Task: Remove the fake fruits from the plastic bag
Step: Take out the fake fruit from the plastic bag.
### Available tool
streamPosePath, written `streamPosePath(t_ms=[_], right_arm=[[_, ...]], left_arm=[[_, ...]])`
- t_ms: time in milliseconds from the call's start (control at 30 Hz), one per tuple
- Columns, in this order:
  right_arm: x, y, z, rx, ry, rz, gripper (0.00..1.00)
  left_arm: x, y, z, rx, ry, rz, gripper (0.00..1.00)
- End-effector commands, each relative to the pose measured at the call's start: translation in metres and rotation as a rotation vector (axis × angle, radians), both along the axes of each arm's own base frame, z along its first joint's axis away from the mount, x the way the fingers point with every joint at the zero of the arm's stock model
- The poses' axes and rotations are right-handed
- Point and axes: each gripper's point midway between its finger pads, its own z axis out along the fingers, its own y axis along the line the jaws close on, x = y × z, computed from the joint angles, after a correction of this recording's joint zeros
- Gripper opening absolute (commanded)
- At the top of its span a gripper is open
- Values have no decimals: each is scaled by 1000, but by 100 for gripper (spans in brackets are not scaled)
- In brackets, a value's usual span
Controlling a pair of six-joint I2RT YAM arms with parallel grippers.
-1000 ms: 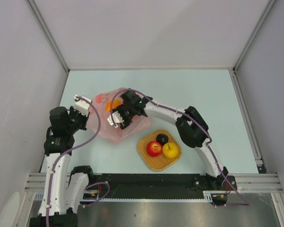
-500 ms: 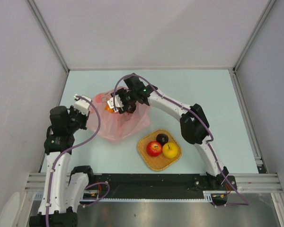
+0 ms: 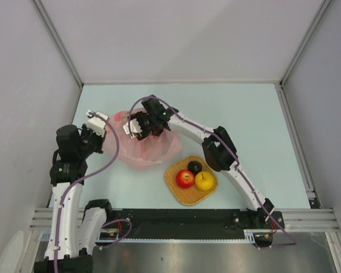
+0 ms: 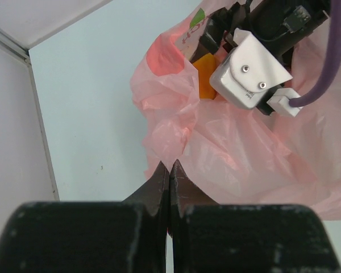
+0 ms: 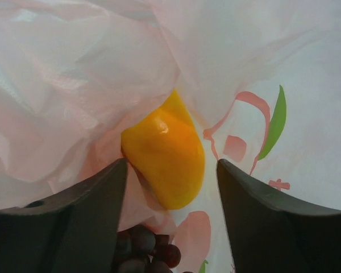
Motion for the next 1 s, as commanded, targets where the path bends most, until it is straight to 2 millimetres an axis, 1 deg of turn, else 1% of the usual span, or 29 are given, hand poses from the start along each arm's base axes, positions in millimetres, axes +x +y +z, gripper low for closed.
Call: streamPosePath(t_ms=[0,33,67,133,167,200,233,267,300,400,433,467,500,533,567,600,633,667,700,733,767,800,833,867,900,933,967], right_arm=[[12,13,17,37,-76,3,75],[14,14,5,25,-73,-3,82],[17,15,2,24,-80,-7,84],[25,21,6,39,-111,-5,88],[26,19,-17,6,-90,0,89],[26,20,-22,-2,-93,9,89],[28,22,-18,-5,-105,17,89],[26,22,-35,-28,-105,36,88],[27,21,-39,-36,-112,47,87],[19,18,-58,-77,-131,110,74],[18,17,-61,-90,-136,118,67],[17,18,-65,-97,-146,128,63],[16,18,-67,-102,-157,133,56],[16,21,-67,-107,-181,133,38],[14,21,-71,-115,-185,126,31],[15,23,-59,-96,-191,105,26],[20,30,-42,-54,-233,82,22],[20,31,-33,-34,-244,71,22],[17,24,-21,-24,-237,50,22],[21,26,-5,12,-268,27,22],[21,23,1,25,-266,13,22],[17,15,0,18,-254,3,22],[16,13,29,59,-268,-18,22],[17,8,39,71,-264,-33,22],[15,4,49,83,-257,-40,22],[10,-3,62,99,-229,-63,22],[7,-6,69,107,-211,-71,22]], left_arm=[[-2,-11,20,-39,-38,-47,0],[-3,-12,19,-42,-34,-57,0],[-5,-14,19,-42,-35,-64,0],[-8,-16,19,-52,-29,-75,0],[-9,-17,18,-55,-26,-80,0],[-10,-19,18,-57,-23,-88,0],[-11,-20,17,-64,-19,-95,0],[-11,-22,17,-67,-16,-101,0],[-12,-22,16,-70,-11,-103,0],[-15,-25,20,-85,-20,-110,0],[-15,-25,20,-91,-19,-108,0],[-15,-26,19,-94,-15,-110,0],[-16,-26,18,-94,-13,-111,0],[-16,-26,16,-96,-10,-108,0],[-15,-26,15,-96,-6,-108,0],[-15,-25,15,-93,-9,-105,0],[-15,-25,12,-97,-6,-99,0],[-13,-24,12,-97,-11,-93,0],[-12,-22,10,-95,-10,-85,1],[-11,-21,6,-103,-1,-75,0],[-8,-20,7,-104,-15,-68,0],[-6,-18,5,-104,-15,-51,0],[-4,-17,1,-110,-9,-39,0],[-2,-15,-1,-107,-10,-28,0],[1,-12,0,-103,-23,-17,0],[3,-10,-4,-98,-18,-2,0],[5,-8,-5,-95,-21,6,0]])
